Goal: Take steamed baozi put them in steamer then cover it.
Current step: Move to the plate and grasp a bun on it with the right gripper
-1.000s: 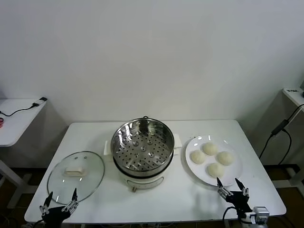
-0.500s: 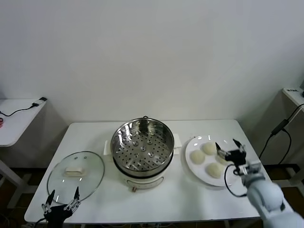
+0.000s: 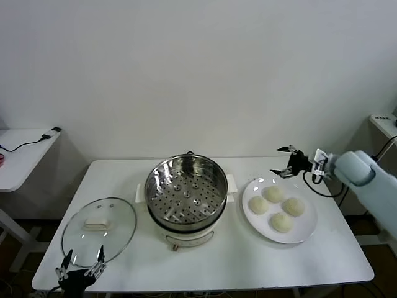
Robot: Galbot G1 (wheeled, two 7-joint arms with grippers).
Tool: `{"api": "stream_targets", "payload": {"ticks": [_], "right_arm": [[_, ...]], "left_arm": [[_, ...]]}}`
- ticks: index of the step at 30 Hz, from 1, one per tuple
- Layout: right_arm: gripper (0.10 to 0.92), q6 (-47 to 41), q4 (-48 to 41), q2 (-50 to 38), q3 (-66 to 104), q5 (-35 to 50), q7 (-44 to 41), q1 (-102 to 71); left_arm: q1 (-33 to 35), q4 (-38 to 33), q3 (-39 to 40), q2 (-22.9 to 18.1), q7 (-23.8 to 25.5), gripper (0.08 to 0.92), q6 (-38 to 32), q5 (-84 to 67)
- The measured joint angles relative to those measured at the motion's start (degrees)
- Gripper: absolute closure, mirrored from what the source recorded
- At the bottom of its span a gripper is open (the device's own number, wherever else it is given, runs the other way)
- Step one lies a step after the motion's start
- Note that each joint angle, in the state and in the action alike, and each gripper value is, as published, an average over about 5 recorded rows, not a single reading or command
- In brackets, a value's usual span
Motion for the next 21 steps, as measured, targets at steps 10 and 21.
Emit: {"api": "stream_targets", "payload": {"ticks": [10, 21], "right_arm": [[0.203, -0.19, -9.24, 6.56, -26.43, 2.82, -7.86, 15.50], [0.203, -3.02, -19.36, 14.97, -32.70, 2.72, -6.74, 14.16]], "left_arm": [[-0.21, 0.72, 0.78, -0.16, 0.14, 0.177, -0.34, 1.15], [0.20, 1.03, 1.03, -0.95, 0.19, 0.177, -0.32, 2.35]]}}
